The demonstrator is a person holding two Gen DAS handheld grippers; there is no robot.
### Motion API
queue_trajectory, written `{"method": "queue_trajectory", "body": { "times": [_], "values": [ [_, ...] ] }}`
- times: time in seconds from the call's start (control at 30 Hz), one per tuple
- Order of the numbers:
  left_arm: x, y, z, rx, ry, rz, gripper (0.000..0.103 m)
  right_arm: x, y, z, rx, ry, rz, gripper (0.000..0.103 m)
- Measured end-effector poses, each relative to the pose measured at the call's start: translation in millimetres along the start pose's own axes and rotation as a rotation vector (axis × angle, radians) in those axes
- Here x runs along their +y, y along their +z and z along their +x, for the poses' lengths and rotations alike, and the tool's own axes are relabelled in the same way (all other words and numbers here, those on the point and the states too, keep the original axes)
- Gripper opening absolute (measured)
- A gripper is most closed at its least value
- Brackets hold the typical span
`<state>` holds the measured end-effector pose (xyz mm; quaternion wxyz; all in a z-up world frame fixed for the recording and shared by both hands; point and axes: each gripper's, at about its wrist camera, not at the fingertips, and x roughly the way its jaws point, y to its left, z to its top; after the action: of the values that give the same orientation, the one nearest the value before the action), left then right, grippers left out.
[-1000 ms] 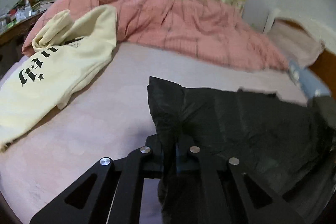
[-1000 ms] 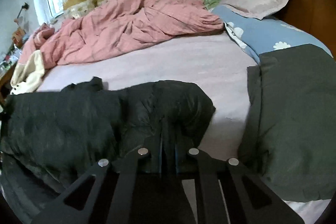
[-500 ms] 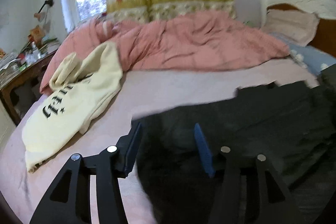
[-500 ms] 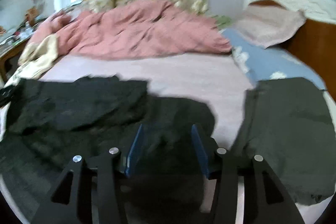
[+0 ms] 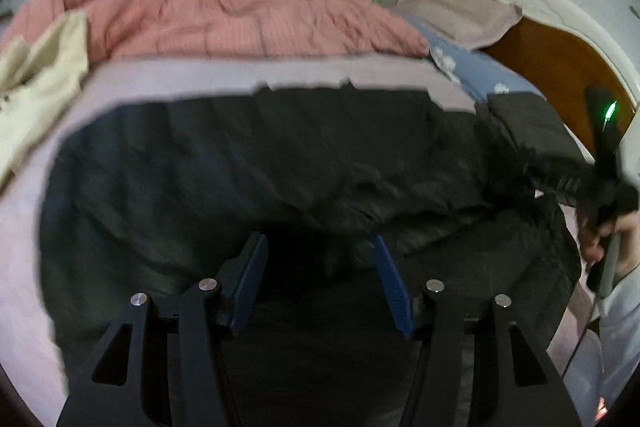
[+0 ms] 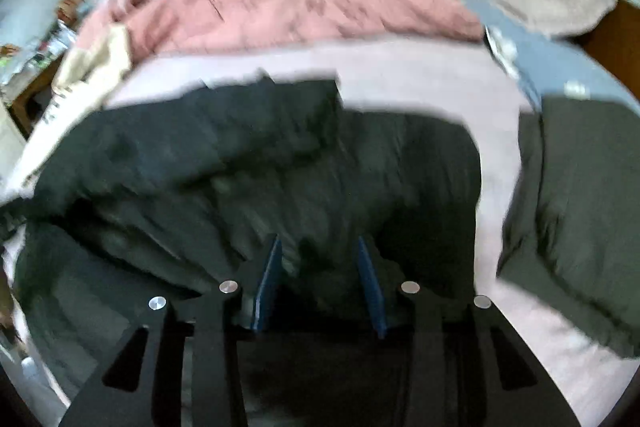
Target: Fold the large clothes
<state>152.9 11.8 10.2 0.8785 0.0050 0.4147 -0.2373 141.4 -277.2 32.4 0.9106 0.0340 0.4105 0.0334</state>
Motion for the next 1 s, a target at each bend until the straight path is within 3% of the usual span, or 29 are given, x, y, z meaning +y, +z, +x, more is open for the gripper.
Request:
{"method": "queue_trajectory", "body": {
  "times": [0.03, 0.1, 0.13, 0.2, 0.27, 0.33, 0.37, 0.4, 0.43, 0.47, 0.7, 0.8, 0.93, 1.0],
  "values": [
    [-2.9, -0.2, 8.2, 0.012, 0.010, -0.011, 0.055, 3.9, 9.5, -1.0, -0.002, 0.009, -0.004, 0.052],
    [-1.0, 0.7, 19.8, 0.034, 0.052, -0.065, 0.055, 7.1, 27.5, 4.1, -0.009, 0.015, 0.014, 0.077],
    [6.1, 2.5, 24.3, 0.037, 0.080, -0.131, 0.054, 6.2, 34.8, 10.1, -0.012, 0.020, 0.029, 0.081],
    [15.5, 4.7, 29.6, 0.034, 0.028, -0.242, 0.053, 2.8, 46.3, 28.3, 0.007, 0.021, 0.081, 0.083],
    [16.1, 6.5, 34.0, 0.037, -0.014, -0.261, 0.053, -2.3, 54.2, 52.8, 0.042, 0.002, 0.126, 0.083],
    [12.4, 7.3, 41.6, 0.050, 0.053, -0.227, 0.048, -5.8, 56.3, 73.9, 0.056, -0.030, 0.136, 0.082],
    [12.7, 6.4, 45.8, 0.058, 0.093, -0.218, 0.033, -6.3, 56.3, 81.5, 0.051, -0.036, 0.126, 0.067],
    [13.6, 3.6, 49.7, 0.063, 0.120, -0.223, 0.025, -6.2, 55.1, 86.5, 0.047, -0.034, 0.111, 0.028],
    [17.1, 1.2, 51.0, 0.065, 0.116, -0.232, 0.009, -6.9, 53.4, 90.3, 0.052, -0.015, 0.106, 0.007],
    [18.1, -1.5, 52.4, 0.066, 0.110, -0.235, 0.000, -9.9, 50.2, 90.5, 0.048, 0.001, 0.116, 0.003],
    [8.3, -2.7, 17.2, -0.014, 0.143, -0.130, 0.000, -27.0, 27.5, 34.9, -0.058, -0.022, 0.106, 0.002],
    [5.1, -2.0, -10.2, -0.075, 0.161, -0.108, 0.006, -35.0, 17.3, 14.8, -0.044, -0.061, 0.108, 0.001],
    [17.3, 1.1, -31.8, -0.158, 0.240, -0.132, 0.006, -41.2, -3.0, -2.6, -0.037, -0.180, 0.060, 0.001],
    [26.1, 0.3, -34.3, -0.169, 0.236, -0.141, 0.006, -47.4, -12.5, -4.2, -0.021, -0.183, 0.073, 0.001]
  ]
}}
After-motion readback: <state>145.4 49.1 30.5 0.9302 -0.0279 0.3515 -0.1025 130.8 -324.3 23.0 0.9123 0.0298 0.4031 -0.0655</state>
